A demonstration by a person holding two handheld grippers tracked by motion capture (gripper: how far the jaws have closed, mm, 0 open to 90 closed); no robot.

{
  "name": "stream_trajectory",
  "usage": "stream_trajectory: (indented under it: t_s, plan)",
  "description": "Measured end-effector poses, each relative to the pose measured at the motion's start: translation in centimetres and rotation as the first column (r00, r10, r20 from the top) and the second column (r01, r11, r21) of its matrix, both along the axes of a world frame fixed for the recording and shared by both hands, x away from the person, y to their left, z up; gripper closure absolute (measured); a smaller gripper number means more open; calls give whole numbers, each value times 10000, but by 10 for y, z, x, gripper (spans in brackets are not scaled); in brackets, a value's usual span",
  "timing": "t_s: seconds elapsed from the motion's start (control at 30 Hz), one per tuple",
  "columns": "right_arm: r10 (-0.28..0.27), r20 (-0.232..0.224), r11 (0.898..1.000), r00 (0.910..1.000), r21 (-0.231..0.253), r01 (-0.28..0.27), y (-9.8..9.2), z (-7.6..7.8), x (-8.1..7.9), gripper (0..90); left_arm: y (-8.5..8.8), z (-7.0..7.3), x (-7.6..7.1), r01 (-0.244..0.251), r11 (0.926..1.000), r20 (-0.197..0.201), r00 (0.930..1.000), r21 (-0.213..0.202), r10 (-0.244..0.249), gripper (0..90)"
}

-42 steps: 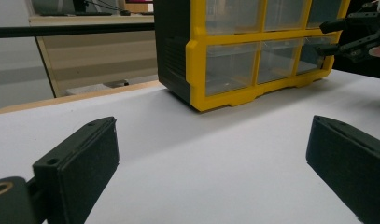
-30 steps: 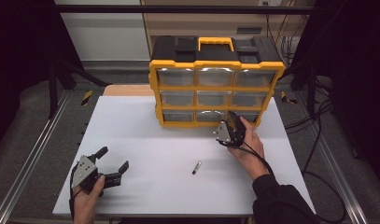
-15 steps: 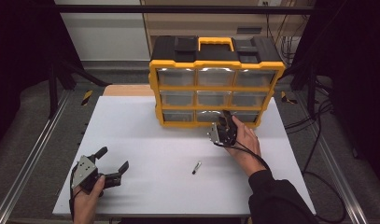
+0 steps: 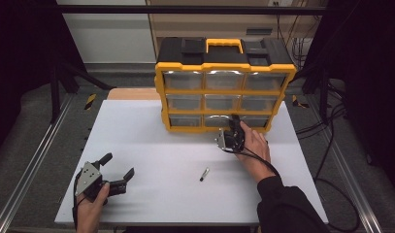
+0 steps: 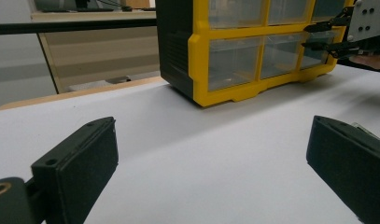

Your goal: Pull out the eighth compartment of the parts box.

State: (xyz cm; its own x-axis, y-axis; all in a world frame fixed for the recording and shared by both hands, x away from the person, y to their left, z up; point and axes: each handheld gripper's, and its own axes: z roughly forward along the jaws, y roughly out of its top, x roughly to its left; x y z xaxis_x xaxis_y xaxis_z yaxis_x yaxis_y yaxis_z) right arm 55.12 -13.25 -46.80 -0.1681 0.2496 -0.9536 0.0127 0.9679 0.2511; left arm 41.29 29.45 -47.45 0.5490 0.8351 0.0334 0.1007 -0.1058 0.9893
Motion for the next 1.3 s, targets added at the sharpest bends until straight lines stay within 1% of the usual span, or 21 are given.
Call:
stream_trajectory:
  t_s: [0.1, 0.17, 0.23, 0.33, 0.4, 0.43, 0.47, 0.5, 0.53, 0.57, 0.67, 0.73, 0.8, 0.83, 0.87, 0.93, 1.03, 1.13, 1.2, 1.3]
  plan:
    - [24, 31, 10000, 10000, -8, -24, 1, 0, 0, 676, 0, 0, 0, -2, 10000, -9, 10000, -3, 2, 21]
    - [13, 101, 9999, 9999, -160, -11, 1, -1, 0, 680, 0, 0, 0, 13, 10000, -13, 10000, -9, -13, 21]
    - [49, 172, 9998, 9998, -198, -46, 2, -1, 0, 681, -1, 0, 0, 29, 10000, -10, 10000, -2, -29, 21]
    - [45, 235, 9987, 9997, -511, -33, 3, -2, 1, 703, -1, 0, 0, 40, 10000, -9, 10000, 24, -40, 21]
    - [29, 223, 9983, 9997, -587, -16, 4, -2, 0, 705, -1, 0, 0, 40, 10000, -7, 10000, 25, -40, 21]
    - [86, 314, 9969, 9995, -787, -61, 5, -2, 1, 713, -1, 0, 0, 39, 10000, -5, 10000, 28, -39, 21]
    - [86, 314, 9969, 9995, -787, -61, 5, -2, 1, 713, -1, 0, 0, 39, 10000, -5, 10000, 28, -39, 21]
    - [56, 331, 9961, 9994, -884, -27, 6, -2, 1, 715, -1, 0, 0, 35, 10000, -3, 10000, 29, -35, 21]
    - [116, 449, 9942, 9989, -1077, -67, 7, -4, 1, 719, -1, 0, 0, 33, 10000, -1, 10000, 31, -33, 21]
    - [116, 449, 9942, 9989, -1077, -67, 7, -4, 1, 719, -1, 0, 0, 32, 10000, 2, 10000, 26, -32, 21]
    - [115, 558, 9915, 9984, -1298, -42, 8, -5, 1, 735, -1, 0, 0, 39, 10000, -6, 10000, 25, -39, 21]
    - [-17, 585, 9914, 9983, -1305, 93, 9, -5, 1, 752, -1, 0, 0, 43, 10000, -13, 10000, 36, -43, 21]
    - [-33, 657, 9908, 9978, -1347, 121, 9, -6, 1, 753, -1, 0, 0, 42, 10000, -19, 10000, 55, -42, 21]
    - [46, 813, 9873, 9967, -1588, 84, 10, -8, 2, 755, -1, 0, 0, 41, 10000, -16, 10000, 54, -41, 21]
    - [-51, 816, 9876, 9967, -1560, 178, 10, -9, 1, 756, -1, 0, 0, 43, 10000, -10, 10000, 59, -43, 21]
    - [-72, 866, 9865, 9962, -1624, 213, 11, -9, 1, 762, -1, 0, 0, 39, 10000, -15, 10000, 58, -39, 21]
    - [-13, 908, 9844, 9959, -1752, 173, 10, -9, 1, 768, -1, 0, 0, 40, 10000, -10, 10000, 63, -40, 21]
    - [-66, 825, 9843, 9966, -1750, 210, 10, -8, 1, 771, -1, 0, 0, 27, 10000, -3, 10000, 60, -27, 21]
    - [95, 818, 9822, 9966, -1875, 61, 10, -6, -1, 777, 0, 0, 0, 21, 10000, -8, 10000, 49, -21, 21]
    - [136, 773, 9815, 9969, -1917, 15, 10, -7, -4, 778, 0, 0, 0, 22, 10000, -12, 10000, 60, -22, 21]
